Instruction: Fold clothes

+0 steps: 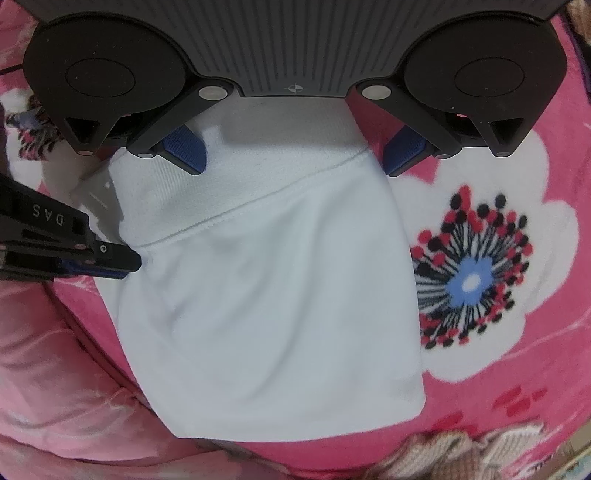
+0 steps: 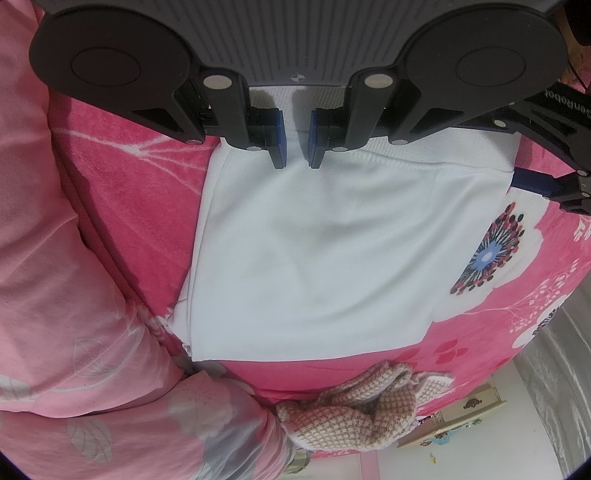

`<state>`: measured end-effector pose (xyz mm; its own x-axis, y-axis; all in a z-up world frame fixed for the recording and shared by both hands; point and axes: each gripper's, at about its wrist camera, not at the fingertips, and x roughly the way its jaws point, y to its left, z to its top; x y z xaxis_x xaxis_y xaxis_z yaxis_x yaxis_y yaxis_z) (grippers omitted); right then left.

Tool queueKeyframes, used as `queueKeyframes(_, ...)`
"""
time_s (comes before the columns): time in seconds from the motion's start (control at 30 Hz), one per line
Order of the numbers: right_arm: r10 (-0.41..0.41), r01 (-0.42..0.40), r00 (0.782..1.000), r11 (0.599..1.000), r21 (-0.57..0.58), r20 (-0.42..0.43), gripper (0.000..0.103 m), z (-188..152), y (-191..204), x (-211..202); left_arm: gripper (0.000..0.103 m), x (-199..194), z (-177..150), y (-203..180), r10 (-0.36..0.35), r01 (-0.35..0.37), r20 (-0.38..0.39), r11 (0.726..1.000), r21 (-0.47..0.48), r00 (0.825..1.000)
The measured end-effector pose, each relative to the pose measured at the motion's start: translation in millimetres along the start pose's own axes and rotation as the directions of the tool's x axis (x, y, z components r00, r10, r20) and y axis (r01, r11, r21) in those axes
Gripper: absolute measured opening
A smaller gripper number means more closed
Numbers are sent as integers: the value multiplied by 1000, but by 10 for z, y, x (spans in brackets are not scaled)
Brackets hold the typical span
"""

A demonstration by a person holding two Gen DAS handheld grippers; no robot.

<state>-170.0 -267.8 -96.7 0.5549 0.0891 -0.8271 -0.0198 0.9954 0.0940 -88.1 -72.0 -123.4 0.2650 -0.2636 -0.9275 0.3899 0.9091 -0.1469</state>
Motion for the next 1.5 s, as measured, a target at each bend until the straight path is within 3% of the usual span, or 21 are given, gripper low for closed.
queueKeyframes(0.63,-3,3,1000,1000,1,0,15,3,8,-4,103,-5,-15,53,-27,27,-2,1000,-10,1000)
queueKeyframes(0.97,-3,3,1000,1000,2,0,15,3,8,-4,103,30,-6,155,-76,73,-32,994,-85,997)
queueKeyframes(1.17,-3,3,1000,1000,2,2,14,4,1,-3,103,-70,24,107,-68,68,-5,996,-63,998)
queueKeyframes(1.33,2,-2,1000,1000,4,3,14,2,-12,-2,103,-229,84,50,26,-25,86,1000,-14,996)
queueKeyframes(1.5,0,0,1000,1000,2,1,14,5,-10,-1,103,-248,118,90,118,-114,112,993,-40,987)
